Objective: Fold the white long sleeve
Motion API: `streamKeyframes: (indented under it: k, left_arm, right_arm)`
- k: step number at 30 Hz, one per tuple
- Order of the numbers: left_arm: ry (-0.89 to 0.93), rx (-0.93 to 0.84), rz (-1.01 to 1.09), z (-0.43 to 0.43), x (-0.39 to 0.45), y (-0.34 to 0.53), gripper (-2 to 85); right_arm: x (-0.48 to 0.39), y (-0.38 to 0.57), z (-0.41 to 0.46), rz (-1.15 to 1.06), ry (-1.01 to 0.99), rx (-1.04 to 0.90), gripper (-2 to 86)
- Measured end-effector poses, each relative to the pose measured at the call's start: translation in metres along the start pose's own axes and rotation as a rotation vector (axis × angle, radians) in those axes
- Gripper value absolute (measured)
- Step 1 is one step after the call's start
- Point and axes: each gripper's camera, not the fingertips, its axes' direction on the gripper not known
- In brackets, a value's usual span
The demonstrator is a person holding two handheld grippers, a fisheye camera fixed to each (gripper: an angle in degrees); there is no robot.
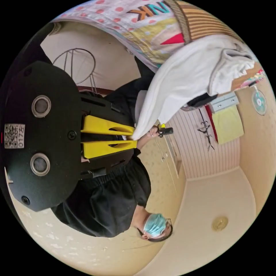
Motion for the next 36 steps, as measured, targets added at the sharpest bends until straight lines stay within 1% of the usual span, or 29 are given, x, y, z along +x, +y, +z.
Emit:
streamKeyframes:
  k: [2,3,4,5,6,7,8,11,12,13,14,16,18,20,21,22,23,24,25,26,28,29,30,31,33,34,35,36]
  left_arm:
    - [0.041,0.092,0.057,-0.031,0.024,0.009,2.5]
    - [0.071,0.156,0.093,-0.050,0.038,0.015,2.5]
    - [0.102,0.215,0.133,-0.067,0.052,0.021,2.5]
    - [0.119,0.240,0.151,-0.074,0.059,0.025,2.5]
    - [0.161,0.267,0.186,-0.083,0.072,0.030,2.5]
    - [0.221,0.256,0.226,-0.085,0.085,0.034,2.5]
    - [0.240,0.247,0.240,-0.084,0.092,0.036,2.6]
    - [0.304,0.266,0.291,-0.078,0.110,0.048,2.6]
    - [0.316,0.287,0.256,-0.075,0.105,0.053,2.5]
    - [0.311,0.299,0.187,-0.071,0.092,0.055,2.4]
    - [0.303,0.309,0.144,-0.070,0.084,0.055,2.4]
    - [0.264,0.389,-0.005,-0.072,0.054,0.052,2.2]
    - [0.264,0.456,-0.056,-0.079,0.041,0.038,2.2]
    - [0.226,0.488,-0.080,-0.086,0.039,0.007,2.4]
    - [0.144,0.501,-0.089,-0.090,0.047,-0.021,2.5]
    - [0.021,0.507,-0.091,-0.093,0.062,-0.052,2.8]
    - [-0.047,0.512,-0.082,-0.093,0.071,-0.069,2.9]
    - [-0.168,0.534,-0.062,-0.094,0.090,-0.101,3.3]
    - [-0.270,0.577,-0.058,-0.096,0.103,-0.130,3.9]
    - [-0.315,0.608,-0.067,-0.098,0.107,-0.142,4.2]
    - [-0.483,0.762,-0.147,-0.109,0.106,-0.176,6.9]
    - [-0.515,0.790,-0.165,-0.111,0.103,-0.181,9.1]
    - [-0.569,0.830,-0.200,-0.111,0.097,-0.188,13.4]
    - [-0.606,0.867,-0.210,-0.105,0.096,-0.189,15.1]
    - [-0.673,0.897,-0.166,-0.085,0.105,-0.179,15.8]
    - [-0.746,0.882,-0.134,-0.067,0.111,-0.169,15.8]
    - [-0.786,0.866,-0.131,-0.057,0.113,-0.164,15.9]
    - [-0.861,0.831,-0.142,-0.037,0.113,-0.151,15.9]
  right_arm:
    - [-0.004,0.027,-0.050,-0.172,-0.274,0.249,3.1]
    - [-0.004,0.035,-0.063,-0.212,-0.336,0.323,3.0]
    - [-0.002,0.053,-0.088,-0.278,-0.430,0.467,2.9]
    - [-0.001,0.068,-0.107,-0.330,-0.474,0.559,2.8]
    - [-0.002,0.073,-0.114,-0.356,-0.481,0.580,2.7]
    - [-0.009,0.084,-0.124,-0.428,-0.481,0.602,2.6]
    - [-0.017,0.094,-0.132,-0.516,-0.482,0.607,2.5]
    - [-0.022,0.113,-0.143,-0.627,-0.504,0.627,2.4]
    - [-0.018,0.114,-0.145,-0.617,-0.511,0.630,2.3]
    - [-0.004,0.113,-0.146,-0.557,-0.512,0.632,2.3]
    - [0.011,0.111,-0.147,-0.469,-0.472,0.656,2.3]
    - [0.031,0.104,-0.148,-0.373,-0.428,0.704,2.3]
    - [0.046,0.084,-0.148,-0.334,-0.465,0.728,2.4]
    - [0.052,0.036,-0.147,-0.321,-0.461,0.726,2.6]
    - [0.052,0.022,-0.146,-0.320,-0.454,0.720,2.7]
    - [0.051,-0.009,-0.144,-0.332,-0.448,0.710,3.0]
    - [0.051,-0.042,-0.142,-0.340,-0.447,0.698,3.3]
    - [0.052,-0.059,-0.140,-0.331,-0.442,0.695,3.6]
    - [0.055,-0.093,-0.134,-0.303,-0.419,0.697,4.2]
    - [0.061,-0.126,-0.127,-0.242,-0.387,0.702,5.1]
    - [0.074,-0.173,-0.111,-0.157,-0.331,0.686,8.2]
    - [0.085,-0.199,-0.099,-0.112,-0.306,0.663,9.1]
    - [0.091,-0.208,-0.093,-0.078,-0.312,0.670,9.5]
    - [0.097,-0.217,-0.083,-0.054,-0.332,0.709,9.4]
    - [0.092,-0.221,-0.066,-0.055,-0.292,0.729,9.1]
    - [0.081,-0.220,-0.051,-0.070,-0.203,0.700,8.8]
    - [0.068,-0.218,-0.031,-0.088,-0.070,0.643,8.5]
    - [0.061,-0.216,-0.019,-0.097,0.007,0.612,8.2]
